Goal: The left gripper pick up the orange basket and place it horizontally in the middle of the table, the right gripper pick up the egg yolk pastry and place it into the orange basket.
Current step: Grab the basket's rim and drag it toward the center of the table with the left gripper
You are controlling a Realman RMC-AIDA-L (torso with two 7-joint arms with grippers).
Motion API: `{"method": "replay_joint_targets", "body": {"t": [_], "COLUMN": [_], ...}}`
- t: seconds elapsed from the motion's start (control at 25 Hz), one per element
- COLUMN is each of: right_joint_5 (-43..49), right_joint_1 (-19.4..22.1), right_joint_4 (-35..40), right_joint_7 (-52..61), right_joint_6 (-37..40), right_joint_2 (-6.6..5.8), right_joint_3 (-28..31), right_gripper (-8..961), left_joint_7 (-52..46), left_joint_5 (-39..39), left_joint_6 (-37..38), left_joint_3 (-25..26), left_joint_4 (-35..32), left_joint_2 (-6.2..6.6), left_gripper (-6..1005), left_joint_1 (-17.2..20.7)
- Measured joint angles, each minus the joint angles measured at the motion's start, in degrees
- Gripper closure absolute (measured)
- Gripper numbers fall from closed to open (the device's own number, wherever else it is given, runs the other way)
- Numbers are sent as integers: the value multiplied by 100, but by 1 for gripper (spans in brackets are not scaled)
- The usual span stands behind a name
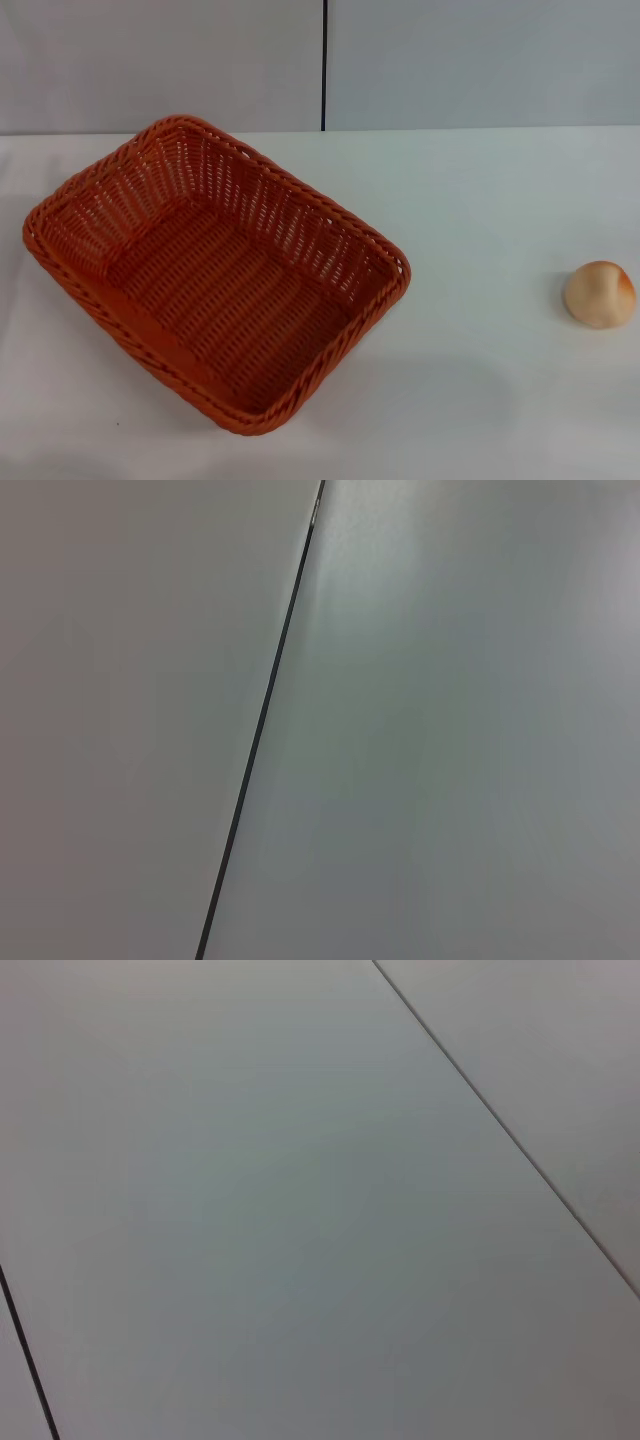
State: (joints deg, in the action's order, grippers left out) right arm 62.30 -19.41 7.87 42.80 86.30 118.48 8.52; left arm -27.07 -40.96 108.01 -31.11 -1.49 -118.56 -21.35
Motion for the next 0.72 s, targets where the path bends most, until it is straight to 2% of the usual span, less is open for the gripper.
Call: {"method": "replay_joint_targets", "body": {"t": [0.52,0.72], "right_joint_5": [-25,-28], "right_joint_1": [-40,-61], "right_joint_4": [51,64], "right_joint_7": [0,0], "right_joint_6": [-8,-8], "right_joint_2": [-1,-2], "right_joint_3": [18,12], "right_gripper": [956,956], "left_joint_7": [0,-149], "left_joint_5": [-24,-28], "left_joint_6": [-1,8], "left_joint_3": [-49,-245], "left_joint_4": [0,-47], "left_joint_2": [0,28], "left_gripper": [335,322], "left_joint_1": [6,16]}}
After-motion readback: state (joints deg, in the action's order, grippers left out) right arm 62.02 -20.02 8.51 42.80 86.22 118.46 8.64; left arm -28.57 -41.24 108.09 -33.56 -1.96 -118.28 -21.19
